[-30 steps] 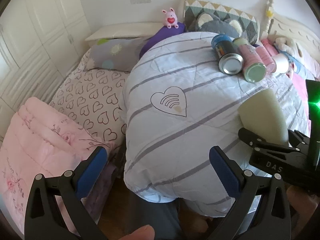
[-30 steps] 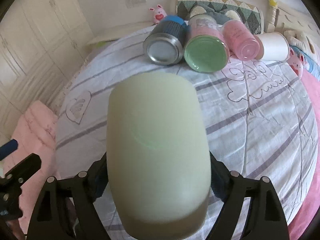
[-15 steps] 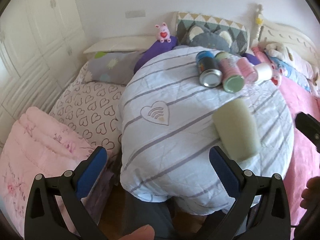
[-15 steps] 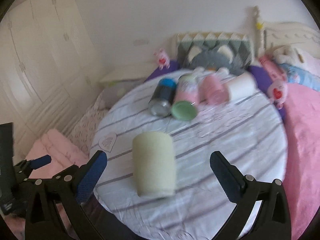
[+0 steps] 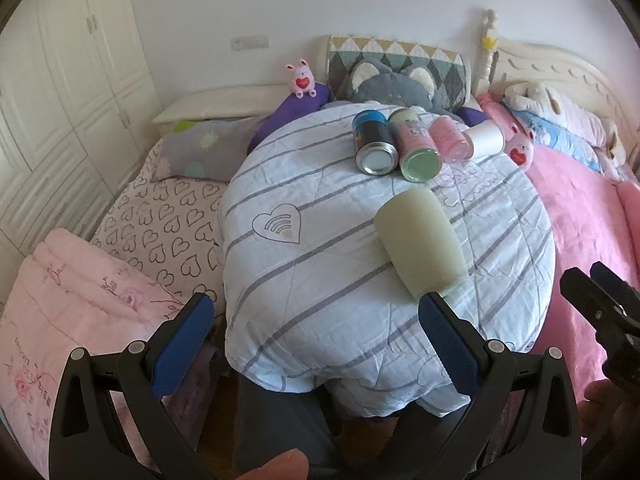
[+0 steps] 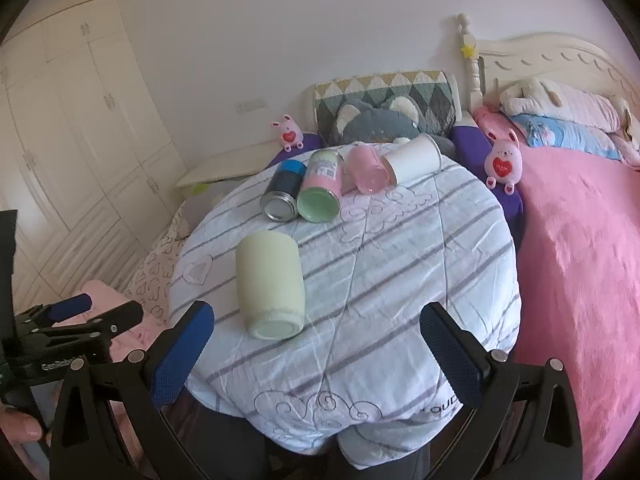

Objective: Flip cup upright
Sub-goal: 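Move the left tool over the pale green cup lying on its side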

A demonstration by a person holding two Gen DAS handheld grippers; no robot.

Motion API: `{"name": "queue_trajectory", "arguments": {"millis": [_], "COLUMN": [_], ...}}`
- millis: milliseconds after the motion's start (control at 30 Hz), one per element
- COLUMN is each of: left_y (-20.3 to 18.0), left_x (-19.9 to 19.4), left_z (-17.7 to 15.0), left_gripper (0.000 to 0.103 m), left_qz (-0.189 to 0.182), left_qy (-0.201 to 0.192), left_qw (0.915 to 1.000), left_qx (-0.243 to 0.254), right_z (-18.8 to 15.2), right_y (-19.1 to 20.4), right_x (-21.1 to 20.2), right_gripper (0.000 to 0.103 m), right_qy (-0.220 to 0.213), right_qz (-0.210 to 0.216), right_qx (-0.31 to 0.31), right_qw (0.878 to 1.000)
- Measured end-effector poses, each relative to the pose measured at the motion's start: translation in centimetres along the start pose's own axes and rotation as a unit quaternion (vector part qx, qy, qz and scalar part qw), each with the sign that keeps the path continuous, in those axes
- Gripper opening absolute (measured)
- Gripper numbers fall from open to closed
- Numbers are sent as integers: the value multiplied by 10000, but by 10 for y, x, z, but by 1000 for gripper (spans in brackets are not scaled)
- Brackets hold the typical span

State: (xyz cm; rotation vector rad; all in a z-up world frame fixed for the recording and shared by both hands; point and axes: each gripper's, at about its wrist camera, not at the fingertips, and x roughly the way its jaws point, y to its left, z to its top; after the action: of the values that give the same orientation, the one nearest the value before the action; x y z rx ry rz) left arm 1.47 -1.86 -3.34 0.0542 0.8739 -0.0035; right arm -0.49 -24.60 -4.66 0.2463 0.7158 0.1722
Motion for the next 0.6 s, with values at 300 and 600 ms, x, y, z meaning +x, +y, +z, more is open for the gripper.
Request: {"name": "queue_trajectory", "arguments": {"millis": [300, 600], "left_y": [0, 1], "left_x": [-5, -6], "left_z": [-2, -5], "left_gripper": [103, 103], "left_qz": [11, 10], "left_qy": [-12, -1], "left_qw": [10000, 10000], "left_qx": [-37, -43], "right_z": [0, 0], "right_y": [6, 8], "right_x": [-6, -5], "right_gripper": [103, 103], "right_qy": [-48, -13], "right_qz": [81, 101], "right_qx": [-101, -116], "right_qw": [9999, 9999]}}
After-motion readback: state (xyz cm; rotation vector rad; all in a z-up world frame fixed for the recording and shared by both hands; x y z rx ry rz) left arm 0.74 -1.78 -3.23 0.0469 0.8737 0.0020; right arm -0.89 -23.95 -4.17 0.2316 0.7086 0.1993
